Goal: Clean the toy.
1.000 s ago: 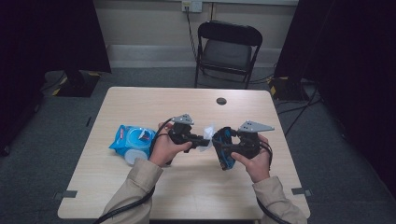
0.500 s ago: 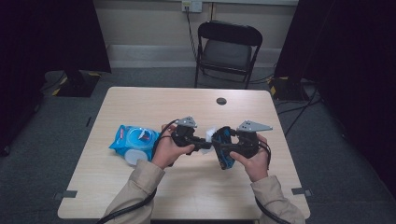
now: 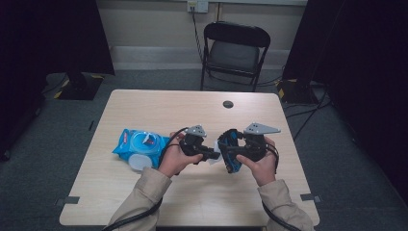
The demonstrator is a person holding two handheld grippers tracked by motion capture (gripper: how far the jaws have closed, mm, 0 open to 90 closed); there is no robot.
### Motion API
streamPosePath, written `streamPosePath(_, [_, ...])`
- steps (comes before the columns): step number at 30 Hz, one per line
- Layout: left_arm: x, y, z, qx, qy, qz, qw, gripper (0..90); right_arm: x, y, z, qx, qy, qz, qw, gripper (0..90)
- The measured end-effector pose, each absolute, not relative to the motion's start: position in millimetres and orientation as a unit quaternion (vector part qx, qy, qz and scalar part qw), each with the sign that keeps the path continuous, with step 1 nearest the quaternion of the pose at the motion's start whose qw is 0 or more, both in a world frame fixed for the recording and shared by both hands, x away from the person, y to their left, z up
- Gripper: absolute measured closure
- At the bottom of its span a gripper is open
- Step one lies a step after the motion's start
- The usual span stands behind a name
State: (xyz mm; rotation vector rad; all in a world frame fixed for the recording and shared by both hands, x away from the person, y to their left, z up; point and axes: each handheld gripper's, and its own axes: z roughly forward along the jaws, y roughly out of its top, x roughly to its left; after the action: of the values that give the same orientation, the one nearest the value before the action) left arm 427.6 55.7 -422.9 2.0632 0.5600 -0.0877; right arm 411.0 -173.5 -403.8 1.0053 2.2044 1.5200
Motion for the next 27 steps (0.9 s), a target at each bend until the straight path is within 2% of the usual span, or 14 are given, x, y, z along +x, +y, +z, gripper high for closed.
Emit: streamPosePath(27, [412, 35, -455, 0.865, 0.212, -0.052, 0.451, 80.3, 414, -171, -399, 0.356, 0.756, 0.53, 0.142, 25.5])
